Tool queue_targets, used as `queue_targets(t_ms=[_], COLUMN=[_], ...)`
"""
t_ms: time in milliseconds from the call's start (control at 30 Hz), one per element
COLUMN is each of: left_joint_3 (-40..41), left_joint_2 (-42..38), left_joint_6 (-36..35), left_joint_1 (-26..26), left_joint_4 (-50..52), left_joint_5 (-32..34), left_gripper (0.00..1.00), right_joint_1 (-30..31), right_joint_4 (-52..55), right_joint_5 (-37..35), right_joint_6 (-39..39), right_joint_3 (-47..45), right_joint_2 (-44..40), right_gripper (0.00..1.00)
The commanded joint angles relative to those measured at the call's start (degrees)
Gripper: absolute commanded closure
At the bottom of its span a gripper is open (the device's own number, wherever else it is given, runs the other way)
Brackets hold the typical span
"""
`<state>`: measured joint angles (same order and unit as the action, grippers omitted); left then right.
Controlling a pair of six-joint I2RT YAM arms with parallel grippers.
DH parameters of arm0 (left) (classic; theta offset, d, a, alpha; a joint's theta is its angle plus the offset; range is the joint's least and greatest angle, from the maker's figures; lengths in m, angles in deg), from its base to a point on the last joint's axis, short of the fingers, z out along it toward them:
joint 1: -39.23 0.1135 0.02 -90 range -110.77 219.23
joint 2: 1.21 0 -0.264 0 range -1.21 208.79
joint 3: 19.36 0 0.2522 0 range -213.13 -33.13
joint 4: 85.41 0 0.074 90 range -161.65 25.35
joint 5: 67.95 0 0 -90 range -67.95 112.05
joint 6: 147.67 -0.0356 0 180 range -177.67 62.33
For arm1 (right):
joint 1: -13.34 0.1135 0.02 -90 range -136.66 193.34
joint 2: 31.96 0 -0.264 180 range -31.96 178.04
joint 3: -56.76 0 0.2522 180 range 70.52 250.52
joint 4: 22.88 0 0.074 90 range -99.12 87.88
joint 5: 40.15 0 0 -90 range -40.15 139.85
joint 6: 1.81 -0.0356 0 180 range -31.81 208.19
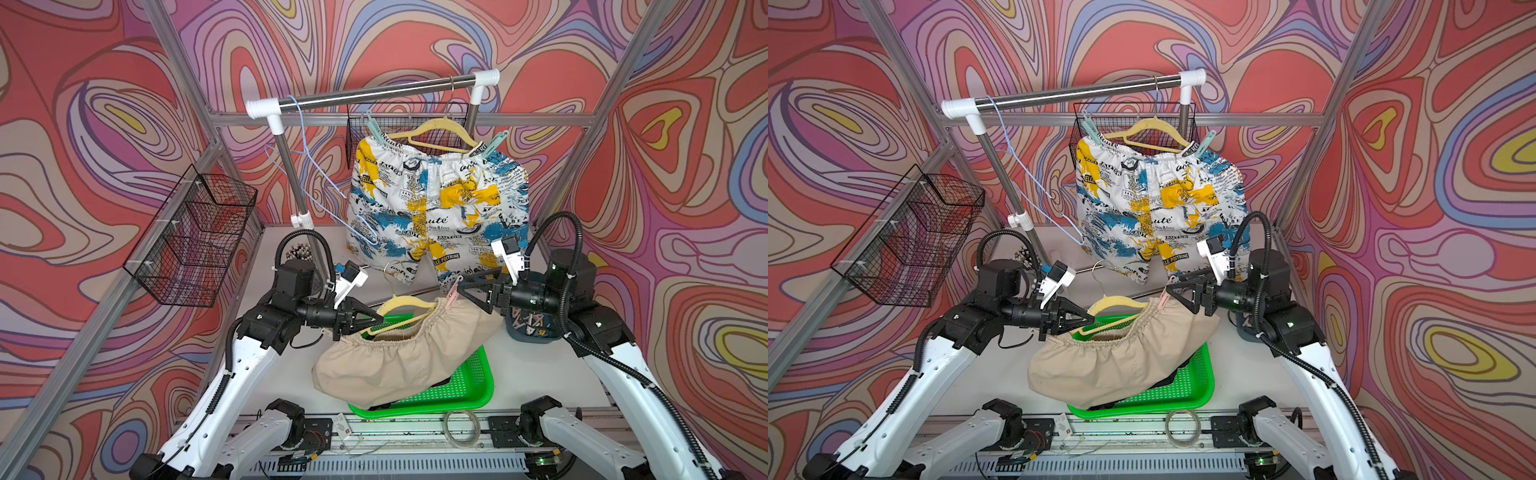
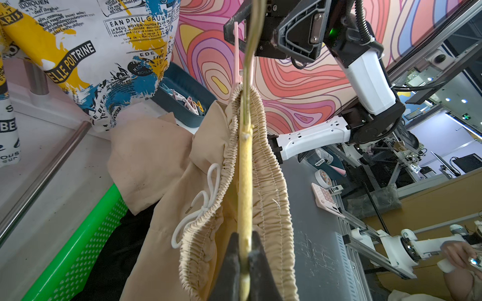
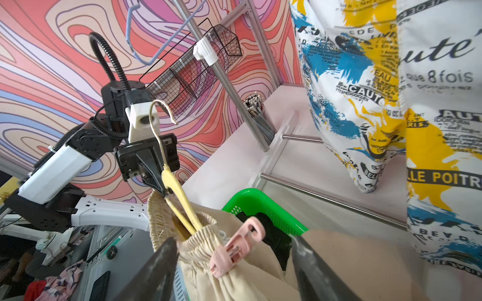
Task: Remove the clothespins securing shorts to the hanger
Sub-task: Remove the clothespin from the hanger.
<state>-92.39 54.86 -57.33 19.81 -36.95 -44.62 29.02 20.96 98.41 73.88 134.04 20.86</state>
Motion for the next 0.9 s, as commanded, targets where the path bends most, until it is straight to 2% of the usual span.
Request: queue_targets(t_ms=[0, 200, 467, 867], left_joint_3=[-2.07, -1.48, -1.9, -1.2], left_joint_2=[-0.6, -0.88, 0.3, 0.96], left_joint_6=[-1.9, -0.64, -0.2, 1.35], left_joint_1=[0.4, 0.36, 0.37, 0.37], left_joint_4=[-1.57, -2.94, -3.65, -5.78], left_joint_5=[-3.87, -4.59, -6.0, -7.49], left_gripper=[1.0, 1.0, 1.0, 1.0], right_joint_1=[-0.48, -0.55, -0.54, -0.57], right_joint_4=[-1.85, -6.99, -14.08, -15.06], right_joint_5=[3.91, 6.19, 9.0, 8.99], right_joint_6=[0.91, -0.34, -2.92, -2.12], right_joint_3=[-0.75, -3.21, -6.46, -7.46], right_joint_2=[0.56, 0.61, -0.51, -3.23], right_gripper=[0.29, 0.3, 0.37, 0.48])
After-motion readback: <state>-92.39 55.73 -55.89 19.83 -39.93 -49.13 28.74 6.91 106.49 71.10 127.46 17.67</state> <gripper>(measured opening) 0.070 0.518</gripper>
